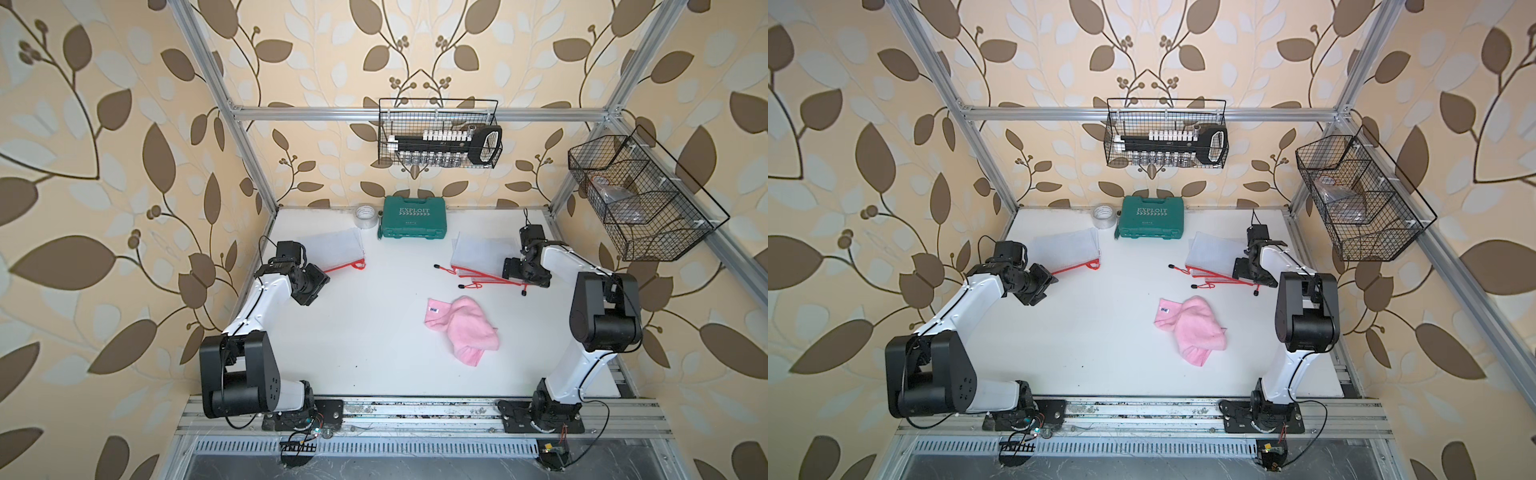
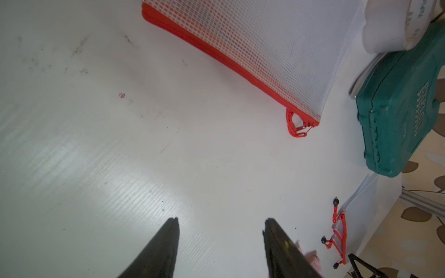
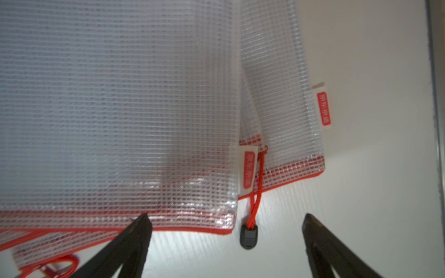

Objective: Wipe the document bag
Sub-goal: Adjust the document bag, then pick up the document bag.

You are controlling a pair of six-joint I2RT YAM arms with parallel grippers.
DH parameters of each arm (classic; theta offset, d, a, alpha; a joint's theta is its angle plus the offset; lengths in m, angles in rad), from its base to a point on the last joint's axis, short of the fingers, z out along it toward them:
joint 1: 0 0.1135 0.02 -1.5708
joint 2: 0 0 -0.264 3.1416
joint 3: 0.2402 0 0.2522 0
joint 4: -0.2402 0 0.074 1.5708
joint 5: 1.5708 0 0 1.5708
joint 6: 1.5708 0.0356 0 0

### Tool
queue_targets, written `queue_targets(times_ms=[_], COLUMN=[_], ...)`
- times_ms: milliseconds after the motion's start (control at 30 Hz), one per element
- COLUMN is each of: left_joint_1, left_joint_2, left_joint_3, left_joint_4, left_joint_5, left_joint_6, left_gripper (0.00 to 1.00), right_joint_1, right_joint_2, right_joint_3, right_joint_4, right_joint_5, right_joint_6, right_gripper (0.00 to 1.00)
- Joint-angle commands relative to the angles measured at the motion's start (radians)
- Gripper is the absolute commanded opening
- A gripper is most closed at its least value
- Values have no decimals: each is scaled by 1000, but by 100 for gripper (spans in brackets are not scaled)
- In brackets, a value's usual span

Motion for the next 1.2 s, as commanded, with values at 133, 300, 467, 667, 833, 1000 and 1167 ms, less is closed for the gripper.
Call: queue_targets(times_ms=[133, 300, 467, 667, 833, 1000, 1167], left_joint_1=[121, 143, 149, 164, 164, 164, 164], left_joint_2=[102, 196, 311, 418, 465, 499, 530], left_joint_3=[21, 96, 144, 177, 204, 207, 194], left_joint_4=[88, 83, 120, 188, 213, 243, 271], left_joint_5=[42, -41, -74, -84, -115, -128, -110], left_joint_6=[-44, -24, -17, -29, -41, -43, -69], left_gripper=[59, 57, 56, 56, 57, 57, 55], right_joint_1=[173, 254, 298, 301, 300, 300, 301], right_joint_2=[-178, -193, -169, -163, -151, -129, -110], right_joint_3=[73, 70, 95, 109, 110, 124, 139], right_joint_4=[-123, -112, -108, -115, -113, -109, -106], right_joint_5=[52, -102, -148, -156, -167, -173, -189], right_joint_6=[-1, 35, 31, 19, 17, 8, 2], right_gripper=[98, 98, 98, 98, 98, 98, 98])
